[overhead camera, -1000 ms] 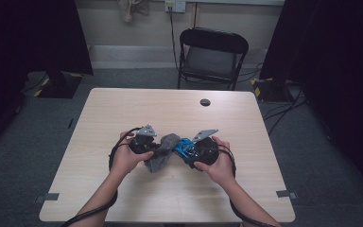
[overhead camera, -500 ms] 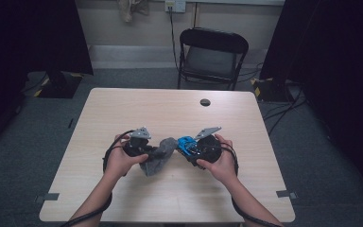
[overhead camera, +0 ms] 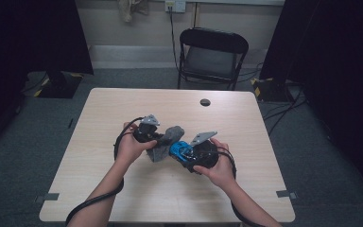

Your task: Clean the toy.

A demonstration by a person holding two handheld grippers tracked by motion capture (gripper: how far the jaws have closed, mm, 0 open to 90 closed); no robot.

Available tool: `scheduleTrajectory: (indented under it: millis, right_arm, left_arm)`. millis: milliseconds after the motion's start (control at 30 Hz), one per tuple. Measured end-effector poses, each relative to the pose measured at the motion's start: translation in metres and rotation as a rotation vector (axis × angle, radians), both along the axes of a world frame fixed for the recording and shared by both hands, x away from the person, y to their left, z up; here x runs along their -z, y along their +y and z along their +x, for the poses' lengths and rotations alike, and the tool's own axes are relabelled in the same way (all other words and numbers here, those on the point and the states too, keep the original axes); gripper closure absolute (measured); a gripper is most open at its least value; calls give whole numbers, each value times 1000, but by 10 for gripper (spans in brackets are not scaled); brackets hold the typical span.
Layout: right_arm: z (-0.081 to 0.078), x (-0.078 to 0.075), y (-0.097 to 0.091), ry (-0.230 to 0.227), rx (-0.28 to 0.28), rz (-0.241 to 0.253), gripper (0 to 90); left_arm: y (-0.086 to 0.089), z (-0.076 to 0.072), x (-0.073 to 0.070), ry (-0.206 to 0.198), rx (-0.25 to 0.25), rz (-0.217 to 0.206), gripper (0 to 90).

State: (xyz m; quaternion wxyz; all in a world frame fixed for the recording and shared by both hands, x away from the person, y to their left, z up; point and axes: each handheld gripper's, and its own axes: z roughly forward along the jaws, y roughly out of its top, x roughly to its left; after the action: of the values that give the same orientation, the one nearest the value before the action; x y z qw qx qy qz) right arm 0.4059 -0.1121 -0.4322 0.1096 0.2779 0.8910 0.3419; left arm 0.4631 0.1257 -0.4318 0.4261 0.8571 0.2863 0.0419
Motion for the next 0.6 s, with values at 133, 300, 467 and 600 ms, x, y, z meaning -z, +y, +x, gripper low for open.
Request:
scheduleTrajectory:
  millis: [133, 300, 467, 600]
  right_arm:
    - [2, 0, -5, -3, 10, -10, 264]
    - [3, 1, -8, -8, 21, -25, 264]
    - [5, 3, -8, -6, 27, -30, 264]
    - [8, 2, -9, -9, 47, -32, 264]
  left_arm:
    - [-3, -2, 2, 13, 9, -14, 714]
    - [-3, -5, 2, 23, 25, -9, 714]
    - [0, -8, 3, 34, 38, -1, 714]
    - [4, -12, 2, 36, 44, -7, 714]
